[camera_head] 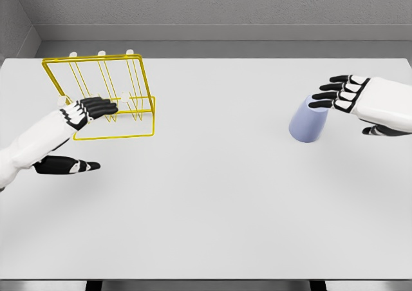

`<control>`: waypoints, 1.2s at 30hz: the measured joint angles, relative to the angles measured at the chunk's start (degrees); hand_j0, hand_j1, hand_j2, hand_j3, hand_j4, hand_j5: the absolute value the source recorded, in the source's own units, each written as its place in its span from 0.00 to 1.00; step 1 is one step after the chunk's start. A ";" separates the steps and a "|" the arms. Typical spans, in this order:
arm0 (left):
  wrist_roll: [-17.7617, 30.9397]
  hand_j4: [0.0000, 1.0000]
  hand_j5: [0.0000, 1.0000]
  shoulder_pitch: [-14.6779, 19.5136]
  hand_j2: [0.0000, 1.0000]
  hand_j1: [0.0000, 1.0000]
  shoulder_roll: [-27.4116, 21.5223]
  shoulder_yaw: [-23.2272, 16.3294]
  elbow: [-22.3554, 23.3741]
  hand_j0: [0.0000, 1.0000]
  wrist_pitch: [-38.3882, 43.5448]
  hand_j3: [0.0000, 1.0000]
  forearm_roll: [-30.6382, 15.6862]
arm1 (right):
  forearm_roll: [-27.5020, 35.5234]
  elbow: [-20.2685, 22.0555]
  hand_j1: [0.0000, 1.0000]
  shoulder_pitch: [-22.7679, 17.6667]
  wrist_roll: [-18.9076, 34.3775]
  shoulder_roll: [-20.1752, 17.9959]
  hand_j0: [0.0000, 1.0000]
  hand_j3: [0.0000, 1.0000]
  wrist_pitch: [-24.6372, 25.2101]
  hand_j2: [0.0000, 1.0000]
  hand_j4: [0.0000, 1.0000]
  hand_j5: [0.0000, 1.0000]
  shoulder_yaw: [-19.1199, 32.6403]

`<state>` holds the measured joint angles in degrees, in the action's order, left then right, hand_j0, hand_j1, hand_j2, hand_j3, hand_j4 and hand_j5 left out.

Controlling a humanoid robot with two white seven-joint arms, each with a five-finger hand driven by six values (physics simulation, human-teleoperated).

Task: Place the cup on the cup holder with both arms

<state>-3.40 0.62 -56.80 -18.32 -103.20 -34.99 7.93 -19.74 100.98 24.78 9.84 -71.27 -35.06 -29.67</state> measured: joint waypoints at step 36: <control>0.11 1.00 1.00 14.50 1.00 1.00 1.45 -27.78 0.13 1.00 0.00 1.00 -32.40 | -6.56 -21.12 1.00 17.23 25.18 22.37 1.00 1.00 -0.10 1.00 1.00 1.00 -4.62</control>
<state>-3.29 15.12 -55.35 -46.11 -103.07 -34.99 -24.47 -26.30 79.86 42.01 35.02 -48.90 -35.15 -34.30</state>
